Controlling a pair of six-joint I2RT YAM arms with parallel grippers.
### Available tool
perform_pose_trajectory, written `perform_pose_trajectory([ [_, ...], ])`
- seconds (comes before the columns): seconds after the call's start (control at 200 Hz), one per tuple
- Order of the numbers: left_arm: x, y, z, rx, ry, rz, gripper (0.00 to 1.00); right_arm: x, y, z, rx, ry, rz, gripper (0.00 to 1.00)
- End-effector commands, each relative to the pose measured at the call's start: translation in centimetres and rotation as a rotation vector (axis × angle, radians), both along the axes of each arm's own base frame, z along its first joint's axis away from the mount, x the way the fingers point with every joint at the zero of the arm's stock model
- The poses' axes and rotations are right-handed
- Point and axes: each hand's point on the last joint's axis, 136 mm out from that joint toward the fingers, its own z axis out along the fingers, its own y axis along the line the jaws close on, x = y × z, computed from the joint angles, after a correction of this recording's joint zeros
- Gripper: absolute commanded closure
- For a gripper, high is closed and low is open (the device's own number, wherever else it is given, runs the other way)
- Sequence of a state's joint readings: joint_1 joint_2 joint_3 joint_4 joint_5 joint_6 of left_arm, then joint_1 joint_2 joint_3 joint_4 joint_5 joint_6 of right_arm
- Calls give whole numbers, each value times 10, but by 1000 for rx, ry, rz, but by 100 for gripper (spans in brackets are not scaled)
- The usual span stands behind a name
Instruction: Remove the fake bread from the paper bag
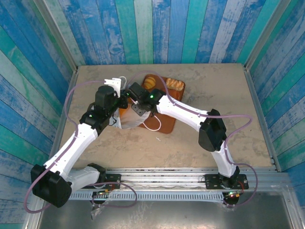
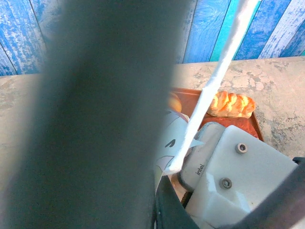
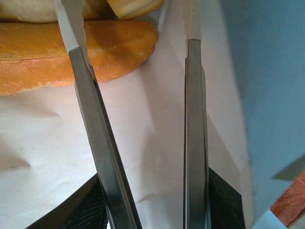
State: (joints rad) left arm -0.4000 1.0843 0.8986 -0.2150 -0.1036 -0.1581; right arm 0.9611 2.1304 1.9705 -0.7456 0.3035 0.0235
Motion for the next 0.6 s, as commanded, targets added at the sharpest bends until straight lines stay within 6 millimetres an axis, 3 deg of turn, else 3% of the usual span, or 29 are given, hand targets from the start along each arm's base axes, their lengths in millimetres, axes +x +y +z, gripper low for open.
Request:
perform_pose_trajectory([
  [0.0,0,-13,32,-56,-70,-57,99,2,7,4,-13,-39,30,50],
  [0.591,-5,-23,33,-58,-63,-119,98,10,11,-18,-74,-41,35,56],
])
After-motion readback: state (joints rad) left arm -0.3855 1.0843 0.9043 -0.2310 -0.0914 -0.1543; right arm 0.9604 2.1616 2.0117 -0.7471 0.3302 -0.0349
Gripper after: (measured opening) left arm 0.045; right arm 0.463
